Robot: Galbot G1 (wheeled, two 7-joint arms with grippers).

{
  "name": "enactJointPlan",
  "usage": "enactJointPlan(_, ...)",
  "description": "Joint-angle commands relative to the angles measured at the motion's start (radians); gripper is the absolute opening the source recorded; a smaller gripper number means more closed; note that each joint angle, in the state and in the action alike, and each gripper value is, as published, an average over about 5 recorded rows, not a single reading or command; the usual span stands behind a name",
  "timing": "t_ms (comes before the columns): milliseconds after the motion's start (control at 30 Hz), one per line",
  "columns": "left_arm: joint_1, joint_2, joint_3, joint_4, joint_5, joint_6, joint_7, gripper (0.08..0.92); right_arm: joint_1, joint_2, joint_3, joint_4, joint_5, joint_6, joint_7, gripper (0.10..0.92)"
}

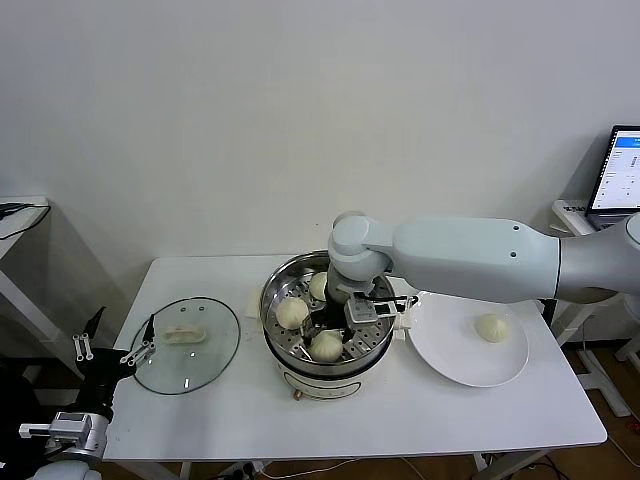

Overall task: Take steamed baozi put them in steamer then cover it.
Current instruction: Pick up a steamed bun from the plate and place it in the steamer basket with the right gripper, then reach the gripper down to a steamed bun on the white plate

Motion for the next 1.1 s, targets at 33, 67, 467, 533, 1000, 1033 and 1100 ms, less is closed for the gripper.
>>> enactJointPlan(33, 0.001, -0.001, 0.001, -0.004, 0.000, 0.001, -0.002, 0.823, 0.028, -0.030, 0.009, -0.008, 0.050, -0.016, -0.006, 0.820)
enactJointPlan(67, 0.002, -0.001, 0.002, -0.005, 0.000, 0.001, -0.002, 0.823, 0.041, -0.046, 0.015, -0.014, 0.066, -0.021, -0.008, 0.821)
enactJointPlan(467, 0.013, -0.001, 0.019, -0.025, 0.006, 0.001, -0.006, 0.823, 0.122, -0.381, 0.055, -0.082, 0.422, -0.405, -0.198, 0.823)
enactJointPlan(533, 0.015, 0.000, 0.023, -0.027, 0.008, 0.001, -0.007, 0.823, 0.075, -0.439, 0.094, -0.109, 0.432, -0.490, -0.228, 0.823)
enactJointPlan(1000, 0.015, 0.000, 0.057, -0.037, 0.021, 0.001, -0.015, 0.823, -0.486, -0.517, 0.646, -0.475, 0.036, -0.568, -0.329, 0.823)
enactJointPlan(1033, 0.014, -0.001, 0.059, -0.037, 0.022, 0.002, -0.016, 0.823, -0.513, -0.507, 0.680, -0.498, 0.009, -0.562, -0.329, 0.823)
enactJointPlan(1100, 0.013, -0.001, 0.062, -0.037, 0.023, 0.002, -0.017, 0.823, -0.547, -0.491, 0.722, -0.534, -0.027, -0.554, -0.327, 0.823)
